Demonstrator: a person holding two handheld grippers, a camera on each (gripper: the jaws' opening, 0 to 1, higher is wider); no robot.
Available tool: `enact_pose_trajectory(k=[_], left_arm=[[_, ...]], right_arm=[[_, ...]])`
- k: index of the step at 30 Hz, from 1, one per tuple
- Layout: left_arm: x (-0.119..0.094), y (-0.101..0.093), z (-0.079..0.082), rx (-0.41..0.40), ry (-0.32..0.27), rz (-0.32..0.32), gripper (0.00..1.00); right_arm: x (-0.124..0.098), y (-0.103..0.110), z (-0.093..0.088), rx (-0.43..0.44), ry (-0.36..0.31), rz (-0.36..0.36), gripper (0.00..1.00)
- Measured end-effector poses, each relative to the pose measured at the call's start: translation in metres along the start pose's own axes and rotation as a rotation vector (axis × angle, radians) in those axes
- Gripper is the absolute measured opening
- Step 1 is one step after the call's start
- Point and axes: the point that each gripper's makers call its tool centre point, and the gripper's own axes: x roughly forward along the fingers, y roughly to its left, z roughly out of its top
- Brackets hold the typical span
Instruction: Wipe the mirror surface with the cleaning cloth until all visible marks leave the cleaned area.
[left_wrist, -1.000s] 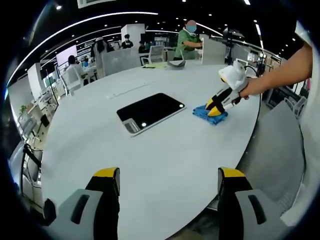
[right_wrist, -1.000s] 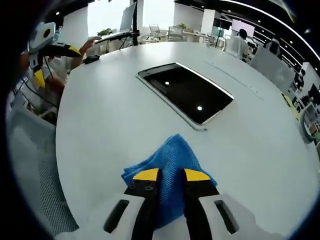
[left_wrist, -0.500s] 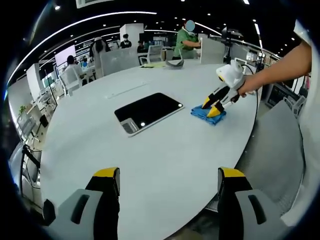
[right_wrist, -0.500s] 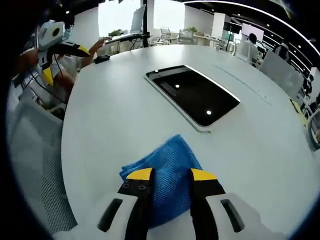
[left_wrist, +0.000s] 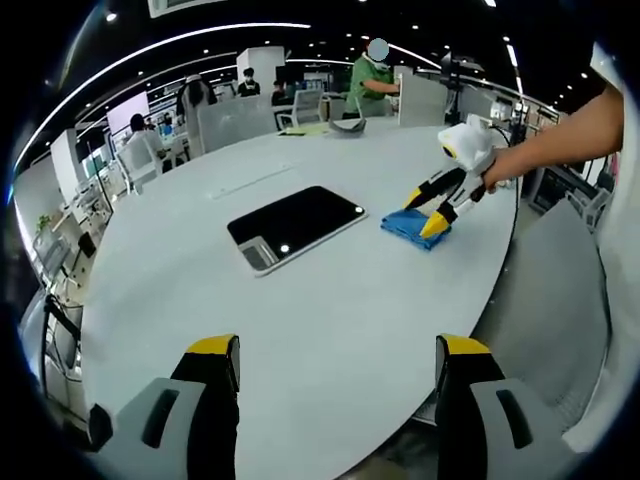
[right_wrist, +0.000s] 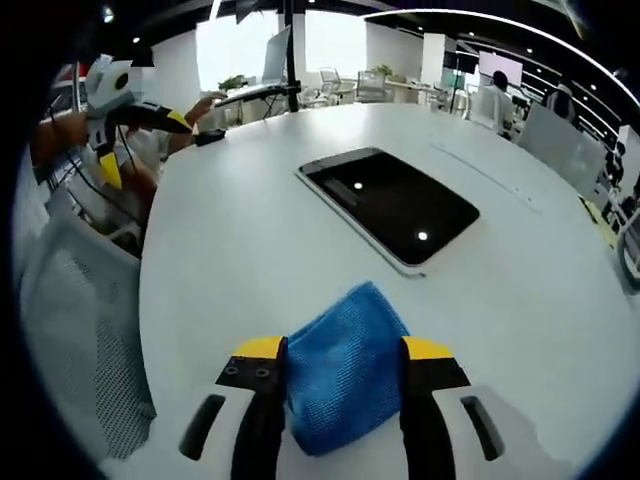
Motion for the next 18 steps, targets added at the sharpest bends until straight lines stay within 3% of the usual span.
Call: enact_pose_trajectory(k=[10, 18], left_arm=[[-0.003, 0.006, -0.005, -0.005, 0.005, 0.010, 0.81], [-0.005, 0.012, -0.008, -0.016, 0.004, 0.024, 0.81]], right_arm=[[-0.029, 0.004, 0.029, 0.015, -0.089, -0.038, 0.51], [-0.051, 0.014, 0.037, 0.036, -0.135, -0.062, 0.63]])
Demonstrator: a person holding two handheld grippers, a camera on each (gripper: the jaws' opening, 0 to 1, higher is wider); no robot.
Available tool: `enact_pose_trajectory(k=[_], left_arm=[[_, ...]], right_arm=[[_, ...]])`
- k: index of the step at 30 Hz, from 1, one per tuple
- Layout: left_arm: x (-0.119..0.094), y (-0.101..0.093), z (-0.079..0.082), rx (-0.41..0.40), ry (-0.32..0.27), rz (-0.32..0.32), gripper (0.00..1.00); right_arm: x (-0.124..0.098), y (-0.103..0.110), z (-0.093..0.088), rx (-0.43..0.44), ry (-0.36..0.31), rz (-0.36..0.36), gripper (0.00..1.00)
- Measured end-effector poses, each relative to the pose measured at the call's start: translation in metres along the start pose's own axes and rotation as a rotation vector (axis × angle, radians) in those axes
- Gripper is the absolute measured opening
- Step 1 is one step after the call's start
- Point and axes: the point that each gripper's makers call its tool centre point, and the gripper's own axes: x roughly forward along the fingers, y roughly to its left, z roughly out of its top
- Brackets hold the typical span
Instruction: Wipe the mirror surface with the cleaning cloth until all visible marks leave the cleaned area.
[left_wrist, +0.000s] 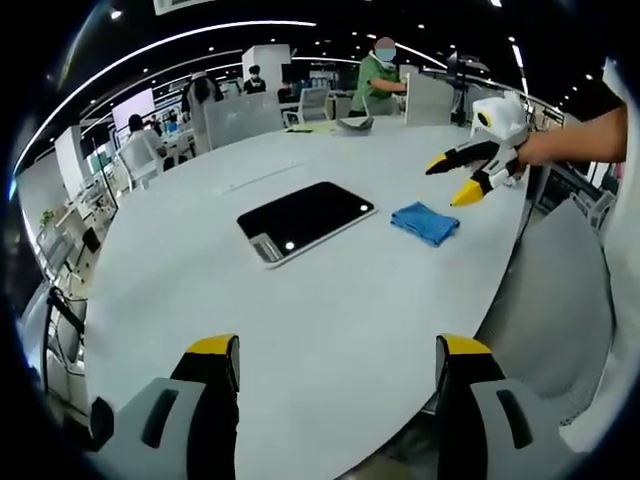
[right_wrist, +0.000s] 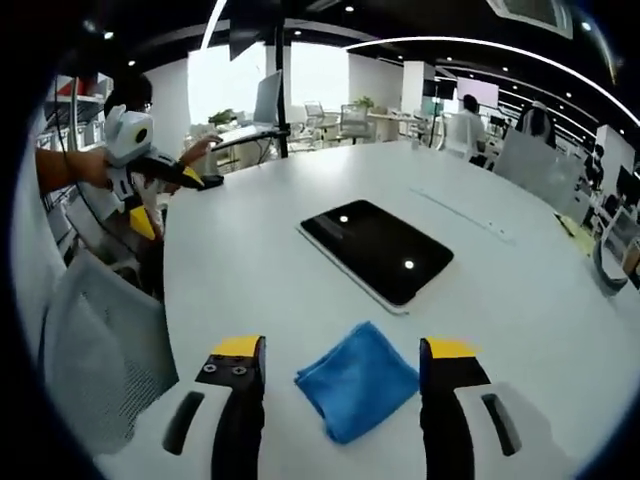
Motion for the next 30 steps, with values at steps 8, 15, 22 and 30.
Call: enact_pose_trajectory(k=[8, 15, 22, 30], left_arm=[[0.000, 0.001, 0.002, -0.001, -0.010, 0.006, 0.82], [-0.001, -0.003, -0.001, -0.001, -0.009, 0.007, 0.84], [-0.001, -0.008, -0.003, -0.009, -0.014, 0.012, 0.88], [0.000, -0.013, -0.004, -0.029, -0.020, 0.018, 0.93]], right_arm=[[-0.013, 0.007, 0.002, 0.005, -0.028, -0.029, 0.75], [-0.021, 0.011, -0.009, 0.021, -0.037, -0.061, 0.81], [-0.034, 0.011, -0.020, 0.094, -0.051, -0.104, 0.87], [-0.041, 0.017, -0.031, 0.088, -0.038, -0.117, 0.92]])
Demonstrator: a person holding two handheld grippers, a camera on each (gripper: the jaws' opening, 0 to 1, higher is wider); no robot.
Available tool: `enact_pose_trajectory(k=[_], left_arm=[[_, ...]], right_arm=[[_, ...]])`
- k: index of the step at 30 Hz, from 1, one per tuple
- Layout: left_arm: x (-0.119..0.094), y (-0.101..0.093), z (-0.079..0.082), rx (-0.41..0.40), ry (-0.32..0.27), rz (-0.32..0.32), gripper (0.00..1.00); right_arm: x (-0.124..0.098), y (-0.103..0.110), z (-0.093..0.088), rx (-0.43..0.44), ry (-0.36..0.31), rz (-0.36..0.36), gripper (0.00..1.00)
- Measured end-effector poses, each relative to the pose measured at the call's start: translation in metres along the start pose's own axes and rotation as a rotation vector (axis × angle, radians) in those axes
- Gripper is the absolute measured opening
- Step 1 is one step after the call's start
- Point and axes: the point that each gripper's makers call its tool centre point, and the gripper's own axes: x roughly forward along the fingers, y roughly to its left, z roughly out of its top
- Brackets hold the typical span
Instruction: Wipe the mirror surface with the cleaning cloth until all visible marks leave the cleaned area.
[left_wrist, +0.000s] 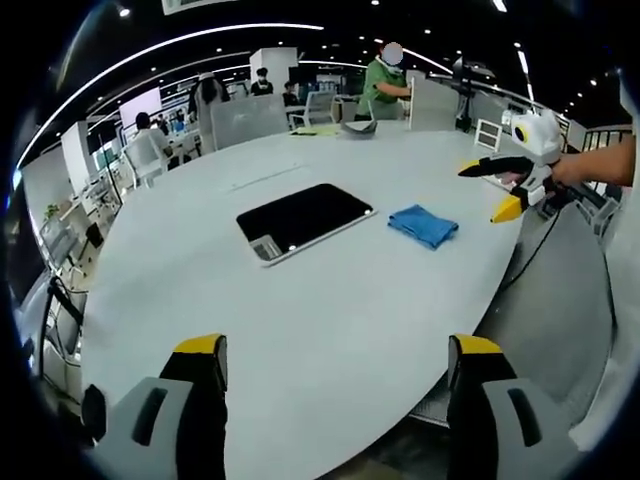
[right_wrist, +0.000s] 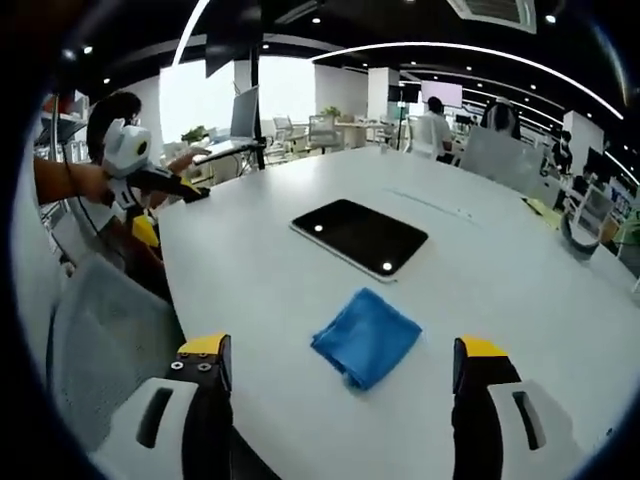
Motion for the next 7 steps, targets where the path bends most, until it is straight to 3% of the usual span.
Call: enact_pose_trajectory(k=[7], left_arm=[[-0.0016, -0.0019, -0.0011, -0.015, -0.005, 0.005, 0.96]], right_arm=[[-0.0019, 0.0010, 0.0014, -0.010, -0.007, -0.004, 0.93]])
